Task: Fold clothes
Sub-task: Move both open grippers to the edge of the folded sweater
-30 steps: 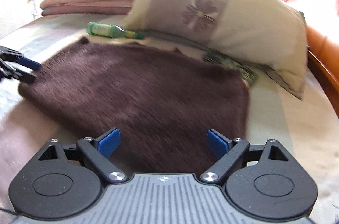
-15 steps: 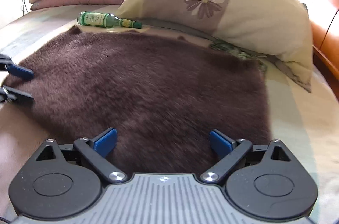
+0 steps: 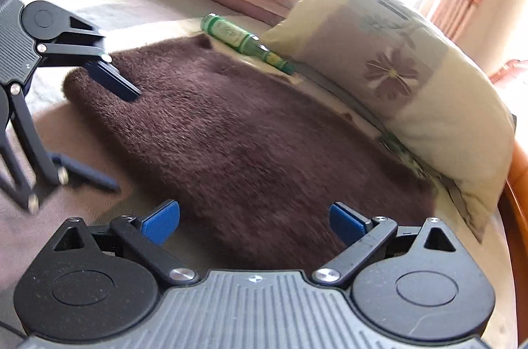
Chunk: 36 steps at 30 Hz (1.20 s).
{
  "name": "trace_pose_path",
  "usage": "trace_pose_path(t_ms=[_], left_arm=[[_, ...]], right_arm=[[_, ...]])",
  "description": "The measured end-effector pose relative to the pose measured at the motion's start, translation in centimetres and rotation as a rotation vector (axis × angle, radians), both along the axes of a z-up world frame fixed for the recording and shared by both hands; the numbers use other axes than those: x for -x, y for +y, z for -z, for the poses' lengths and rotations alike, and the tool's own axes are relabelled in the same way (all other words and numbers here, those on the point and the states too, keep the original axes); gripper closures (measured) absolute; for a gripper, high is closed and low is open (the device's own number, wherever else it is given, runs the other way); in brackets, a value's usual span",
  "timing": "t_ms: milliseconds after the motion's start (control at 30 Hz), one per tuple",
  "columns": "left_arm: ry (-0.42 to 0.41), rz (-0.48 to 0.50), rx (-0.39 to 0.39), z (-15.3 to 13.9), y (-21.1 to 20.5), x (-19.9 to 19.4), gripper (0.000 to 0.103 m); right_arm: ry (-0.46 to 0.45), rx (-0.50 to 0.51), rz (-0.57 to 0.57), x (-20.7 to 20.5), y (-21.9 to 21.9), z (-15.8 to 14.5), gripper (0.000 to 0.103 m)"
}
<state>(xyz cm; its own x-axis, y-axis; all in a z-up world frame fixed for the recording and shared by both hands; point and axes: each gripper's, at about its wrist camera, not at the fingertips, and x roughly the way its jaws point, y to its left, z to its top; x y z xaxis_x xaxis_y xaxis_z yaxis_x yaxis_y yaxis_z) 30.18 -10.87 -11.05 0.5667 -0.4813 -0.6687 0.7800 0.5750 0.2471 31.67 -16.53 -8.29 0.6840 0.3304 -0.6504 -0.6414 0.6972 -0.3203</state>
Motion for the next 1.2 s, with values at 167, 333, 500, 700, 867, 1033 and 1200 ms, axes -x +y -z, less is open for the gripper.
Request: trace_pose_path(t_ms=[167, 333, 500, 700, 867, 1033, 1200], left_arm=[[0.029, -0.098, -0.04, 1.2, 1.9, -1.0, 0.022], [-0.048, -0.138, -0.111, 1.7, 4.1, 1.0, 0.021], [-0.15, -0.063, -0.188, 2.7, 1.8, 2.9, 0.022], [-0.237, 0.058, -0.234, 4.0, -3.0, 4.8, 0.021], [-0.362, 0.116, -0.312, 6.1, -6.2, 5.6, 0.019], [-0.449, 0.123, -0.345, 6.8, -6.8, 5.0, 0.009], [-0.519, 0.123, -0.451, 7.3, -4.8, 4.5, 0.009]], right_arm=[[0.046, 0.088, 0.075, -0.7, -1.7, 2.0, 0.004], [0.03, 0.148, 0.114, 1.0, -5.7, 2.3, 0.003], [-0.077, 0.243, 0.071, 2.0, -4.7, 2.6, 0.003], [-0.135, 0.288, -0.061, 2.6, -0.2, 3.3, 0.003], [-0.198, 0.314, -0.106, 2.0, 2.0, 3.6, 0.0], [-0.195, 0.295, -0.105, 0.9, 2.2, 3.7, 0.0], [-0.263, 0.376, -0.103, 1.0, -0.1, 4.4, 0.0]])
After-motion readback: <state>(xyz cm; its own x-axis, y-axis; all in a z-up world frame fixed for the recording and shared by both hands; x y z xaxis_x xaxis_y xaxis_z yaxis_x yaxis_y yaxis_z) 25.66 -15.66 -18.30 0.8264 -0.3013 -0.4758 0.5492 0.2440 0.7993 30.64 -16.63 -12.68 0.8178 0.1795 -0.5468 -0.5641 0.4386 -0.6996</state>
